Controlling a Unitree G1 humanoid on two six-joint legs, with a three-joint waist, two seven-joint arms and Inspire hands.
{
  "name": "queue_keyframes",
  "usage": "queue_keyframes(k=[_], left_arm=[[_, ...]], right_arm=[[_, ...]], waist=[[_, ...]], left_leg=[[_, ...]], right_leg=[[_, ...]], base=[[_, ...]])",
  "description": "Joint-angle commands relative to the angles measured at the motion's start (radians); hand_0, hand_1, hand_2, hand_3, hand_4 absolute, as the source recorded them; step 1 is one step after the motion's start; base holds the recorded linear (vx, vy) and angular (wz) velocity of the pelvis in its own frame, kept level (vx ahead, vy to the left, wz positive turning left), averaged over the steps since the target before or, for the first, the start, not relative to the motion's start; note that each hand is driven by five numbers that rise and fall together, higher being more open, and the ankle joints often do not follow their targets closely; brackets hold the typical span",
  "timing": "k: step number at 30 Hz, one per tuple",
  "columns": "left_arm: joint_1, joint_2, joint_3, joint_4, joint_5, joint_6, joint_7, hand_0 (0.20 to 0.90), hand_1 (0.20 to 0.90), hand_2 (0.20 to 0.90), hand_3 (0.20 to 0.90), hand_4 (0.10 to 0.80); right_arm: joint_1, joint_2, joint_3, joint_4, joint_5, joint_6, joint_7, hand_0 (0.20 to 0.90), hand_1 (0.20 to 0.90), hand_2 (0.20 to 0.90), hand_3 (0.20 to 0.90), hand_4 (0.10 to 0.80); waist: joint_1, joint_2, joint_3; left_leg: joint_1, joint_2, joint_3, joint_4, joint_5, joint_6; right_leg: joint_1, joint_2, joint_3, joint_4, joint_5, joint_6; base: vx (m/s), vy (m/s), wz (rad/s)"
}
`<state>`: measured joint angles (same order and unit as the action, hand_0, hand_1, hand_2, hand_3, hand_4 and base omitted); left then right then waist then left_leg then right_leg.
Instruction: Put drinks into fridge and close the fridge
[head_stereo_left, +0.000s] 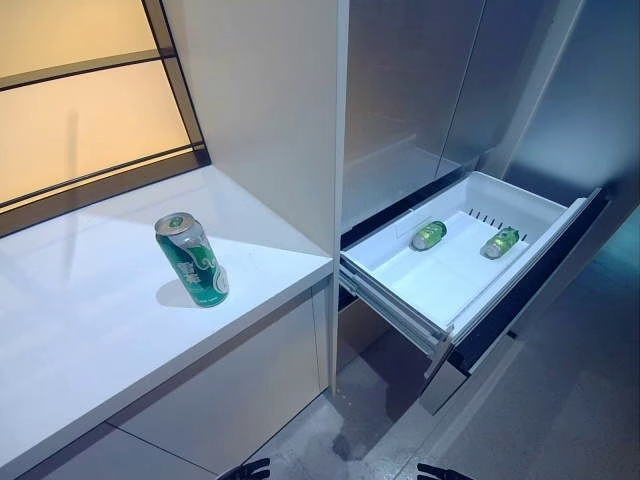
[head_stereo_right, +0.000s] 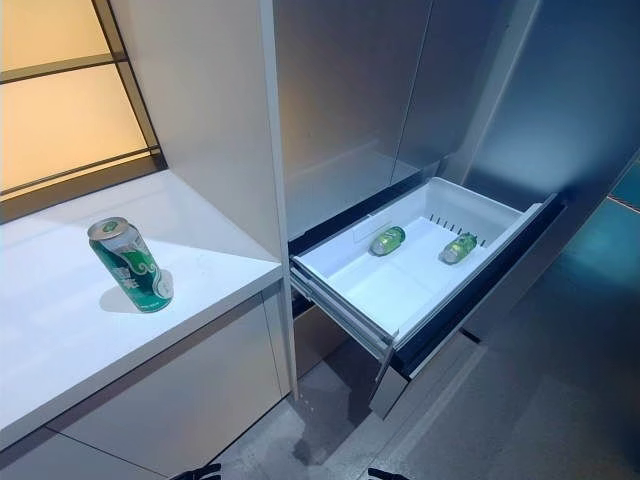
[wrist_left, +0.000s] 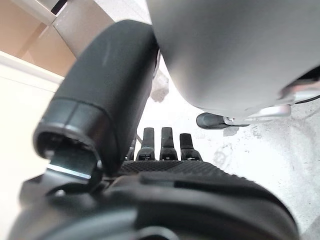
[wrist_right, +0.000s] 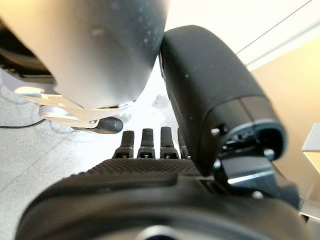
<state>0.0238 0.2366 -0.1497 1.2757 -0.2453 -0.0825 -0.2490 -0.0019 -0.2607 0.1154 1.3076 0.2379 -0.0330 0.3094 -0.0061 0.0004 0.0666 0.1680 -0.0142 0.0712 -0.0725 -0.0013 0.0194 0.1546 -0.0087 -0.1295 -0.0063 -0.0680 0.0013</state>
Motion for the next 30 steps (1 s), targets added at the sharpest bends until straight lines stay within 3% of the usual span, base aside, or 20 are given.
queue_keyframes(k=[1, 7, 11, 21, 25, 30], left_arm=[[-0.049, -0.017, -0.029, 0.035, 0.049, -0.055, 0.006, 0.900, 0.900, 0.900, 0.900, 0.800], [-0.052, -0.011, -0.021, 0.031, 0.046, -0.094, 0.036, 0.900, 0.900, 0.900, 0.900, 0.800], [-0.055, 0.001, -0.063, 0.010, 0.184, -0.231, 0.111, 0.900, 0.900, 0.900, 0.900, 0.800], [-0.128, 0.065, -0.207, -0.182, 0.267, -0.464, 0.156, 0.900, 0.900, 0.900, 0.900, 0.800], [-0.169, 0.119, -0.261, -0.404, 0.251, -0.465, 0.091, 0.900, 0.900, 0.900, 0.900, 0.800], [-0.218, 0.231, -0.267, -0.739, 0.021, -0.407, -0.117, 0.900, 0.900, 0.900, 0.900, 0.800]], right_arm=[[-0.036, 0.008, 0.025, 0.056, -0.025, -0.006, -0.003, 0.900, 0.900, 0.900, 0.900, 0.800], [-0.038, 0.003, 0.025, 0.062, -0.021, -0.008, 0.001, 0.900, 0.900, 0.900, 0.900, 0.800], [-0.041, -0.001, 0.030, 0.064, -0.026, -0.007, 0.004, 0.900, 0.900, 0.900, 0.900, 0.800], [-0.070, -0.037, 0.048, 0.055, -0.043, 0.012, 0.027, 0.900, 0.900, 0.900, 0.900, 0.800], [-0.077, -0.049, 0.054, 0.053, -0.053, 0.018, 0.033, 0.900, 0.900, 0.900, 0.900, 0.800], [-0.077, -0.055, 0.054, 0.053, -0.052, 0.018, 0.032, 0.900, 0.900, 0.900, 0.900, 0.800]], waist=[[-0.009, 0.007, 0.001], [-0.008, 0.008, 0.000], [-0.012, 0.010, 0.000], [-0.019, 0.030, 0.008], [-0.019, 0.039, 0.011], [-0.010, 0.047, 0.011]], left_leg=[[-0.022, -0.027, 0.052, 0.053, -0.077, -0.002], [-0.023, -0.028, 0.050, 0.052, -0.076, -0.002], [-0.024, -0.027, 0.052, 0.051, -0.074, -0.003], [-0.031, -0.023, 0.054, 0.049, -0.070, 0.000], [-0.036, -0.024, 0.050, 0.048, -0.068, 0.004], [-0.035, -0.024, 0.042, 0.036, -0.064, 0.009]], right_leg=[[-0.047, -0.019, -0.020, 0.032, 0.000, 0.062], [-0.048, -0.019, -0.019, 0.031, 0.000, 0.062], [-0.051, -0.016, -0.014, 0.033, -0.001, 0.061], [-0.065, -0.012, 0.002, 0.042, -0.003, 0.067], [-0.071, -0.009, 0.013, 0.044, -0.002, 0.070], [-0.073, -0.006, 0.021, 0.041, 0.000, 0.072]], base=[[0.000, 0.000, 0.00], [0.000, 0.000, 0.00], [0.000, 0.000, 0.00], [0.000, 0.000, 0.00], [-0.008, 0.013, -0.02], [-0.012, 0.011, -0.03]])
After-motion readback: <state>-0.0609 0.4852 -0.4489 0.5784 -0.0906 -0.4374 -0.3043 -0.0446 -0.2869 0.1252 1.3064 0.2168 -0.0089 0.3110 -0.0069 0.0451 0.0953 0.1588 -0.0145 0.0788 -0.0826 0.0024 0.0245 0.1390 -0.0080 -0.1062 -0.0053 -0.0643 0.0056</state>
